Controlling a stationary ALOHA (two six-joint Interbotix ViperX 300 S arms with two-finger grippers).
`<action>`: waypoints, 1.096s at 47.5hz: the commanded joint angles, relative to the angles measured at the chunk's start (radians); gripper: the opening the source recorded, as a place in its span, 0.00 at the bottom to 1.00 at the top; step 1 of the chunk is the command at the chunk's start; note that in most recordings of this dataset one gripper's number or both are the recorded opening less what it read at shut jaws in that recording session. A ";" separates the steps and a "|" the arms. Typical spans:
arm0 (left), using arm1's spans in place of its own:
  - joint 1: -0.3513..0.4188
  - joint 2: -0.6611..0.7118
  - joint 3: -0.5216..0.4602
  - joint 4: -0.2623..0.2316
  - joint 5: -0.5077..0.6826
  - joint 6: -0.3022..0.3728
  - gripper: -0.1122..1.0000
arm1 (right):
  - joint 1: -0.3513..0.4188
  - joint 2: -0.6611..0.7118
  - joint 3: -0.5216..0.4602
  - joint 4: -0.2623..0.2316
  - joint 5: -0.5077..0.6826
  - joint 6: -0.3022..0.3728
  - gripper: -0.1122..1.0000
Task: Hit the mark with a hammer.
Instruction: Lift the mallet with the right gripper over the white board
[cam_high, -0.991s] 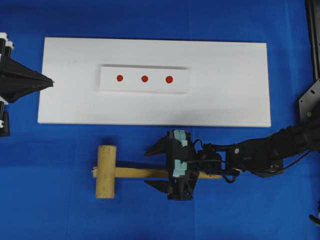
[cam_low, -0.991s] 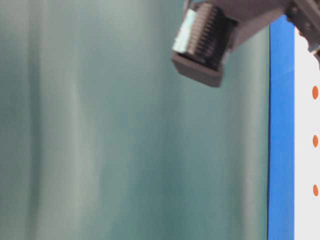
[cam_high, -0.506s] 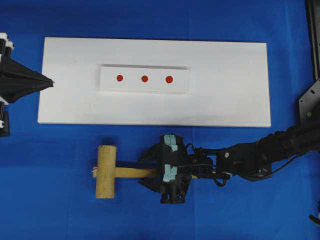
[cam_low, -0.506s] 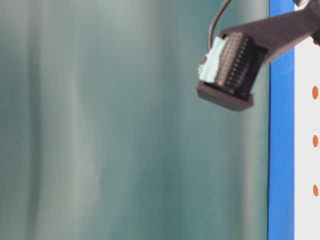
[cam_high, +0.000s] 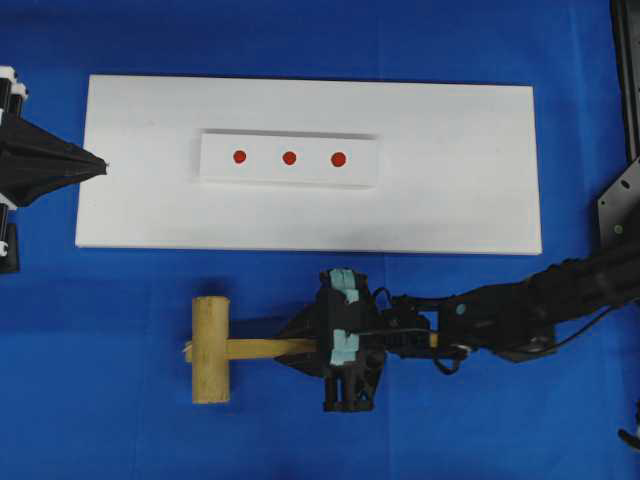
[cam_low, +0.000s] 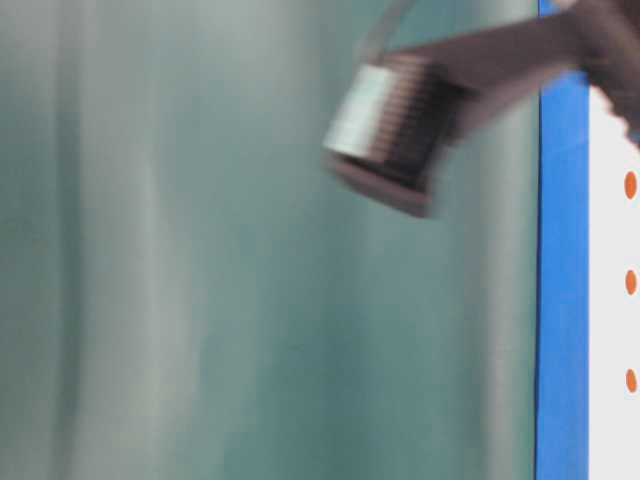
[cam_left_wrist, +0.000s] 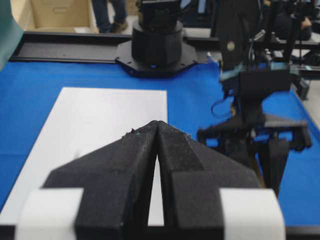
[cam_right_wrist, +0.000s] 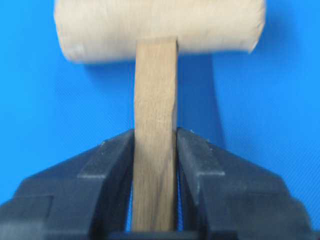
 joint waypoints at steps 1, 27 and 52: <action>-0.002 0.005 -0.009 -0.002 0.000 -0.002 0.10 | 0.003 -0.097 0.006 -0.005 -0.006 -0.005 0.19; -0.002 -0.003 -0.011 -0.002 0.037 -0.002 0.10 | -0.020 -0.393 0.069 -0.002 0.118 -0.163 0.19; -0.002 -0.003 -0.011 -0.002 0.038 -0.002 0.10 | -0.304 -0.454 0.123 -0.008 0.120 -0.348 0.19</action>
